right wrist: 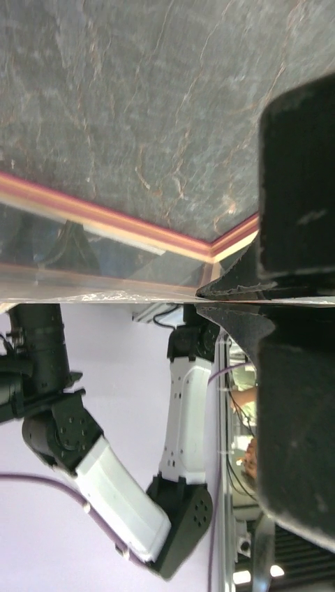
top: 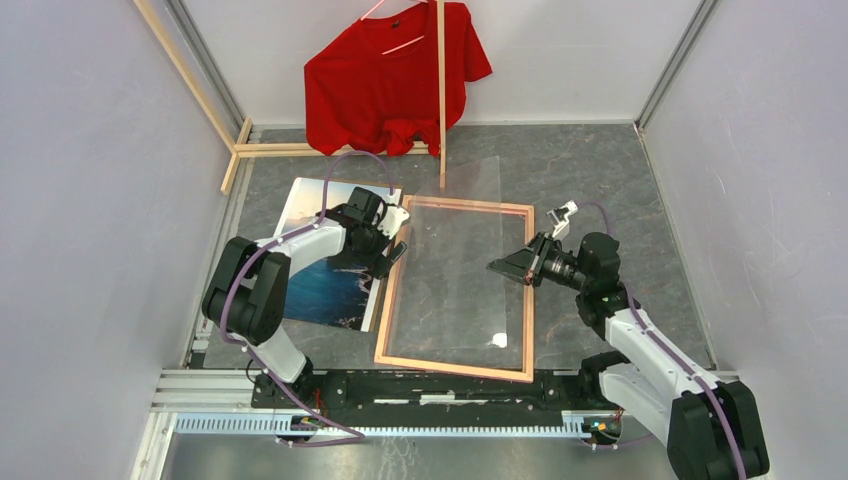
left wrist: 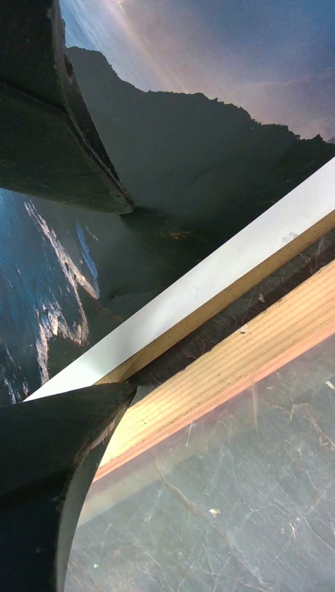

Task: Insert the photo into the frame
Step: Place the photo frame item in the photo frame.

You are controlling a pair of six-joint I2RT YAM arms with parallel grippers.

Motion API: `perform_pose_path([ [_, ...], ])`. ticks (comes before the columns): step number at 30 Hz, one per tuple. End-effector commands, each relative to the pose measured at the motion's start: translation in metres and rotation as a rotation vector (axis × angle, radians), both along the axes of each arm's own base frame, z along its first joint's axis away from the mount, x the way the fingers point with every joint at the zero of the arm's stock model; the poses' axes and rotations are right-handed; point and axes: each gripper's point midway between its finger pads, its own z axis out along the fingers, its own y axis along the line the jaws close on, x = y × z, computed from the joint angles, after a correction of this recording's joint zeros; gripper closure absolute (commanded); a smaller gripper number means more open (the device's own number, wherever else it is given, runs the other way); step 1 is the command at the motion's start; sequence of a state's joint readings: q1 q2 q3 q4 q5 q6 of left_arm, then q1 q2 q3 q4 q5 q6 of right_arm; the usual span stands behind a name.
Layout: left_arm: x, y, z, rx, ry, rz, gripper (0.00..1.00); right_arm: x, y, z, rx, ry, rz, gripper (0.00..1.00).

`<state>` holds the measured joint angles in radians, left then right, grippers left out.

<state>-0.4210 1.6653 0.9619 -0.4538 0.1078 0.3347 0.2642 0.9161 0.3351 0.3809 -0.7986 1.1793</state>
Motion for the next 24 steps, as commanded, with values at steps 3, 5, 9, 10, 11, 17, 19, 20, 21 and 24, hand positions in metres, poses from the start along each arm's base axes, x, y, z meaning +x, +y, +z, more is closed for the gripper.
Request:
perform_pose_path([
  [3,-0.005,-0.006,-0.003,-0.034,0.012,-0.032,0.05,0.005,-0.012,-0.018,-0.163,-0.017,-0.033,1.00],
  [5,-0.005,-0.006,-0.002,-0.035,0.008,-0.033,0.05,0.006,-0.019,-0.024,-0.200,-0.012,-0.050,1.00],
  [9,-0.006,-0.004,-0.002,-0.031,0.003,-0.032,0.05,0.007,-0.030,-0.034,-0.269,0.007,-0.071,1.00],
  [10,-0.005,-0.005,-0.001,-0.032,0.002,-0.033,0.05,0.008,-0.032,-0.035,-0.285,0.002,-0.071,0.99],
  [11,-0.006,-0.004,-0.001,-0.032,0.002,-0.032,0.05,0.008,-0.033,-0.036,-0.296,0.003,-0.072,0.98],
  [17,-0.006,-0.005,-0.001,-0.034,-0.001,-0.032,0.05,0.005,-0.037,-0.048,-0.325,0.028,-0.083,0.96],
  [19,-0.005,-0.005,0.000,-0.035,-0.002,-0.031,0.05,0.004,-0.038,-0.051,-0.324,0.034,-0.091,0.96],
  [20,-0.005,-0.004,0.000,-0.034,-0.004,-0.032,0.05,0.004,-0.040,-0.053,-0.329,0.038,-0.100,0.96],
  [21,-0.005,-0.004,0.001,-0.034,-0.005,-0.032,0.05,0.004,-0.040,-0.053,-0.329,0.039,-0.106,0.96],
  [24,-0.005,-0.004,0.000,-0.031,-0.005,-0.031,0.05,0.002,-0.042,-0.056,-0.323,0.049,-0.116,0.96],
])
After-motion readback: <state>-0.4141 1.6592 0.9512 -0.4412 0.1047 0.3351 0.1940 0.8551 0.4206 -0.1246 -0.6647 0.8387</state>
